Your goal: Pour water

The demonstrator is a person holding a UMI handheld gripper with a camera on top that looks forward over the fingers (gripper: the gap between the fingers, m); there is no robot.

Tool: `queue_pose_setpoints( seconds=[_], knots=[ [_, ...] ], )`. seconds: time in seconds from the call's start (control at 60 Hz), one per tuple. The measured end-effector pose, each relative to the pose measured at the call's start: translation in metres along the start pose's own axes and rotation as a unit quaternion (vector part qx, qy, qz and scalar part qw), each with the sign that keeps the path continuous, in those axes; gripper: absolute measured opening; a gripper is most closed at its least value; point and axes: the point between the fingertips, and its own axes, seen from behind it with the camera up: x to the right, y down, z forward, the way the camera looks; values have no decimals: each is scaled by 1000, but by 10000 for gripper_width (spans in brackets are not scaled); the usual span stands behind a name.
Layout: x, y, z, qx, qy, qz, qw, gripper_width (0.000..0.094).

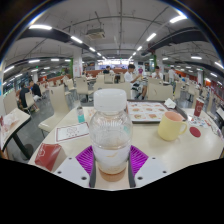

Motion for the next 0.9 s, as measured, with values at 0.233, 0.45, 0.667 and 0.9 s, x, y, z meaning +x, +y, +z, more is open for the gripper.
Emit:
queue_pose_setpoints(
  seconds=[0.233, 0.45, 0.667, 0.9],
  knots=[
    [-11, -44, -4, 7, -38, 37, 999, 423],
    [-5, -147, -4, 28, -142, 296, 944, 422],
    [51, -204, 33, 16, -236, 615, 752, 422],
    [99, -189, 71, -18, -248, 806, 537, 421]
  ],
)
